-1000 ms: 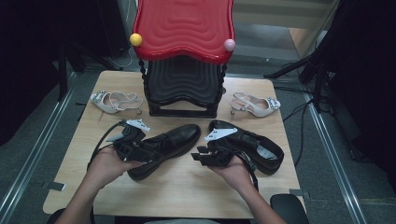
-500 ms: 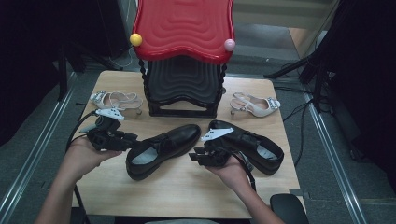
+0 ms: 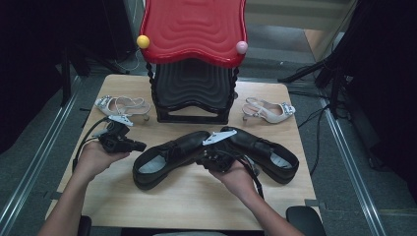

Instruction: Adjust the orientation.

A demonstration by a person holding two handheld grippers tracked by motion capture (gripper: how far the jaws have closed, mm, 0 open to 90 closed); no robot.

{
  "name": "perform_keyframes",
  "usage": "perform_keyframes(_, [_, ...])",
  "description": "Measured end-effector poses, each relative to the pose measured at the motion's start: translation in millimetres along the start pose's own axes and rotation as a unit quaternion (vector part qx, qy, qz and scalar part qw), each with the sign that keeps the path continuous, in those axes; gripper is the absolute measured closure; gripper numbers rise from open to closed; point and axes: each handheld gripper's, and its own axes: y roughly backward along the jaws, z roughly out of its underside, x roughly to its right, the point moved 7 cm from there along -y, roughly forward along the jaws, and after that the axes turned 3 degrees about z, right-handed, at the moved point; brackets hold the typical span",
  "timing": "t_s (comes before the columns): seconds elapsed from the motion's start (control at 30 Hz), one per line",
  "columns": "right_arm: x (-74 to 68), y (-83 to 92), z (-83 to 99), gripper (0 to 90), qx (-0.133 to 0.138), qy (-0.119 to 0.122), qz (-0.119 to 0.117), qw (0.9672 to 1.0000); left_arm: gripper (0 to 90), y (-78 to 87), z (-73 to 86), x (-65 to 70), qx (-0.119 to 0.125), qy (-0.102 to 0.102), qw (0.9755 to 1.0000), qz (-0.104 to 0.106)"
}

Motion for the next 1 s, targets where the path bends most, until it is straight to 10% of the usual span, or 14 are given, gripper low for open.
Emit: perform_keyframes(1.0, [2.4,-33.0,2.9,90.0,0.001,-0.013,0.008,0.9999,90.0,-27.8,-0.2,10.7,-0.012,0.010,0.9995,0.027])
